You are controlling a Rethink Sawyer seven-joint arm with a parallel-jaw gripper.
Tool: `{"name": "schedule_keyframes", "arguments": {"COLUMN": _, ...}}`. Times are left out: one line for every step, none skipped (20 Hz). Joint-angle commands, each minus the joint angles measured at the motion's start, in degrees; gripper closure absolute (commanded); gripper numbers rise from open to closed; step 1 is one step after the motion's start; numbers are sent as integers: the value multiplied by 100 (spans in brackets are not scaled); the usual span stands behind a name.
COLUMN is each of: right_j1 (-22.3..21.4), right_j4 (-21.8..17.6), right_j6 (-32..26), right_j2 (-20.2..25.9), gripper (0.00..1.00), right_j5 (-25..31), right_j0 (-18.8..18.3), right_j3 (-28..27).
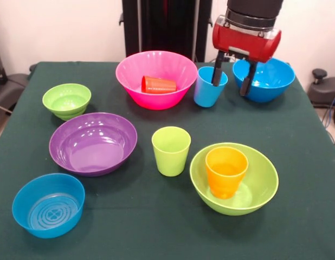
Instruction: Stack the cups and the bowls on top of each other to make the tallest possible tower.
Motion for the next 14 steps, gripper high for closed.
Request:
{"name": "schedule_keyframes", "arguments": {"right_j1": 34, "right_j4": -752, "right_j6": -762, "right_j2": 682, "gripper": 0, "right_j5": 216, "right_j0": 191, "right_j3": 360}}
{"name": "schedule_keyframes", "arguments": {"right_j1": 14, "right_j4": -795, "right_j6": -636, "right_j2": 599, "gripper": 0, "right_j5": 332, "right_j0": 299, "right_j3": 324}}
{"name": "schedule_keyframes", "arguments": {"right_j1": 2, "right_j4": -832, "right_j6": -555, "right_j2": 564, "gripper": 0, "right_j5": 399, "right_j0": 355, "right_j3": 295}}
{"name": "schedule_keyframes", "arguments": {"right_j1": -2, "right_j4": -865, "right_j6": -438, "right_j2": 474, "gripper": 0, "right_j5": 554, "right_j0": 465, "right_j3": 227}}
{"name": "schedule_keyframes", "arguments": {"right_j1": -5, "right_j4": -891, "right_j6": -377, "right_j2": 436, "gripper": 0, "right_j5": 624, "right_j0": 518, "right_j3": 189}}
{"name": "schedule_keyframes", "arguments": {"right_j1": 3, "right_j4": -939, "right_j6": -311, "right_j2": 368, "gripper": 0, "right_j5": 766, "right_j0": 608, "right_j3": 104}}
{"name": "schedule_keyframes", "arguments": {"right_j1": 10, "right_j4": -962, "right_j6": -285, "right_j2": 341, "gripper": 0, "right_j5": 824, "right_j0": 645, "right_j3": 62}}
{"name": "schedule_keyframes", "arguments": {"right_j1": 23, "right_j4": -988, "right_j6": -244, "right_j2": 304, "gripper": 0, "right_j5": 880, "right_j0": 696, "right_j3": 17}}
{"name": "schedule_keyframes", "arguments": {"right_j1": 31, "right_j4": -1001, "right_j6": -220, "right_j2": 294, "gripper": 0, "right_j5": 877, "right_j0": 712, "right_j3": 4}}
{"name": "schedule_keyframes", "arguments": {"right_j1": 45, "right_j4": -1023, "right_j6": -206, "right_j2": 282, "gripper": 0, "right_j5": 857, "right_j0": 729, "right_j3": -12}}
{"name": "schedule_keyframes", "arguments": {"right_j1": 53, "right_j4": -1024, "right_j6": -184, "right_j2": 277, "gripper": 0, "right_j5": 844, "right_j0": 739, "right_j3": -14}}
{"name": "schedule_keyframes", "arguments": {"right_j1": 64, "right_j4": -1026, "right_j6": -151, "right_j2": 258, "gripper": 0, "right_j5": 860, "right_j0": 767, "right_j3": -38}}
{"name": "schedule_keyframes", "arguments": {"right_j1": 69, "right_j4": -1022, "right_j6": -123, "right_j2": 248, "gripper": 0, "right_j5": 880, "right_j0": 786, "right_j3": -48}}
{"name": "schedule_keyframes", "arguments": {"right_j1": 66, "right_j4": -1009, "right_j6": -64, "right_j2": 212, "gripper": 0, "right_j5": 933, "right_j0": 826, "right_j3": -69}}
